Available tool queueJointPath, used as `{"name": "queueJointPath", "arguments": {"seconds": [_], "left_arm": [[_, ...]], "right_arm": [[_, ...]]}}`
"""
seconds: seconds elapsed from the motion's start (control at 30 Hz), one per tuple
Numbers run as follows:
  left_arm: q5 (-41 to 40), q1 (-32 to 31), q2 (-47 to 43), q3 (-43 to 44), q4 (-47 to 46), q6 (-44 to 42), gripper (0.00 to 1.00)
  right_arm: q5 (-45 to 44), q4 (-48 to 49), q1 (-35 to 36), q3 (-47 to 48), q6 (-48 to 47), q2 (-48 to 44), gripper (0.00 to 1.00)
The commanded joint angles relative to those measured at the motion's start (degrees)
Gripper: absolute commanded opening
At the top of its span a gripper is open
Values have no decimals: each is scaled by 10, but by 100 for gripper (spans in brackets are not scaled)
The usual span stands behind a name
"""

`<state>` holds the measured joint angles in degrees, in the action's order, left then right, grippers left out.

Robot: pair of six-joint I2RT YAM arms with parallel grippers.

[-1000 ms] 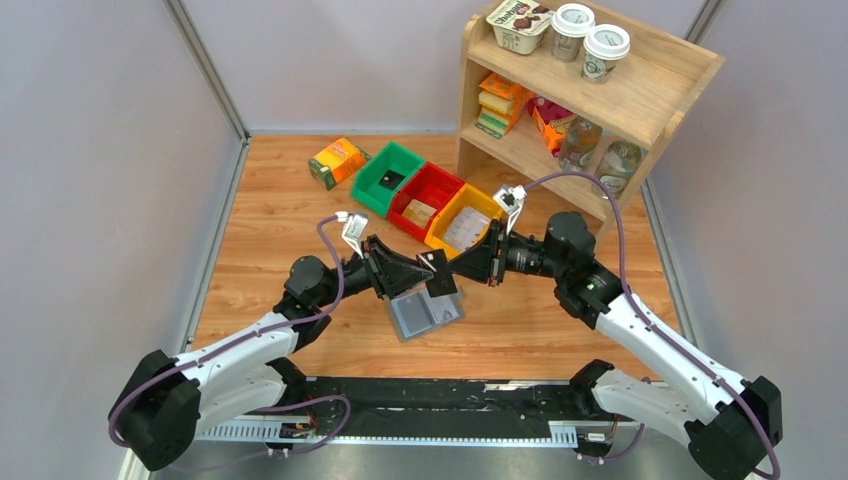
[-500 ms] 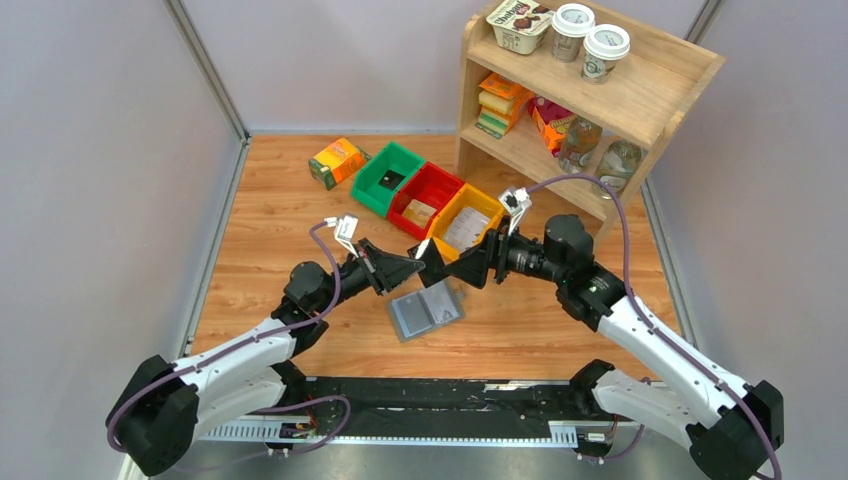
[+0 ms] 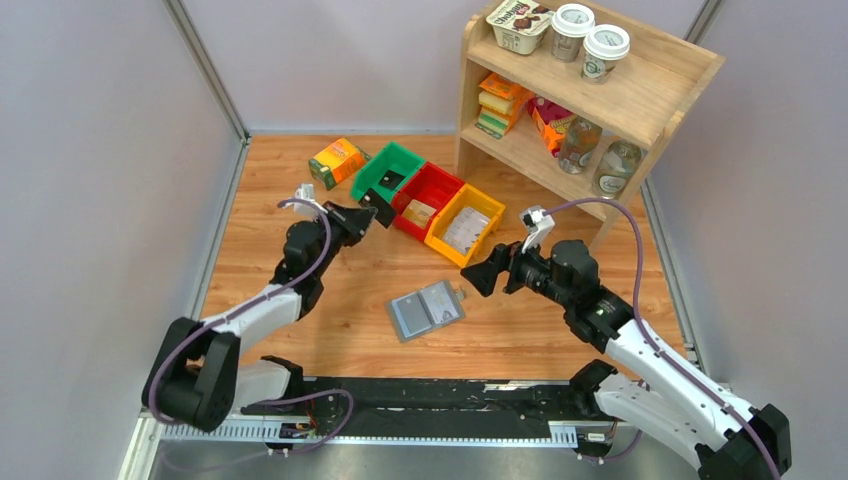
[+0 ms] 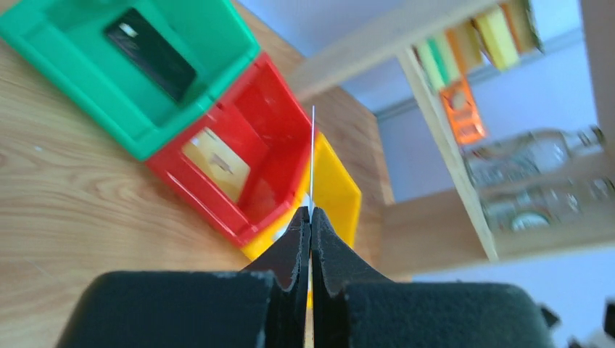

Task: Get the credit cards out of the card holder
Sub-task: Place the credit card in the storage box.

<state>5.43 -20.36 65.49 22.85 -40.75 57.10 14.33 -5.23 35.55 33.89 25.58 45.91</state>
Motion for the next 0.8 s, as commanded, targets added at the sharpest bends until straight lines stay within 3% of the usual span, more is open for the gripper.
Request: {"name": "queueJointPath", "arguments": {"seconds": [0.0, 0.23, 0.33, 0.77], "left_arm": [[-53, 29, 90, 84, -12, 39, 0], [-96, 55, 281, 197, -19, 153, 0], [-105, 57, 338, 237, -21, 146, 0], [-39, 88, 449, 377, 98, 164, 0]], "right_arm": [[-53, 47, -1, -30, -26, -31, 100], [-100, 77, -2, -65, -42, -63, 100], [-107, 78, -1, -70, -44, -70, 100], [-119, 80, -2, -78, -46, -78, 100]]}}
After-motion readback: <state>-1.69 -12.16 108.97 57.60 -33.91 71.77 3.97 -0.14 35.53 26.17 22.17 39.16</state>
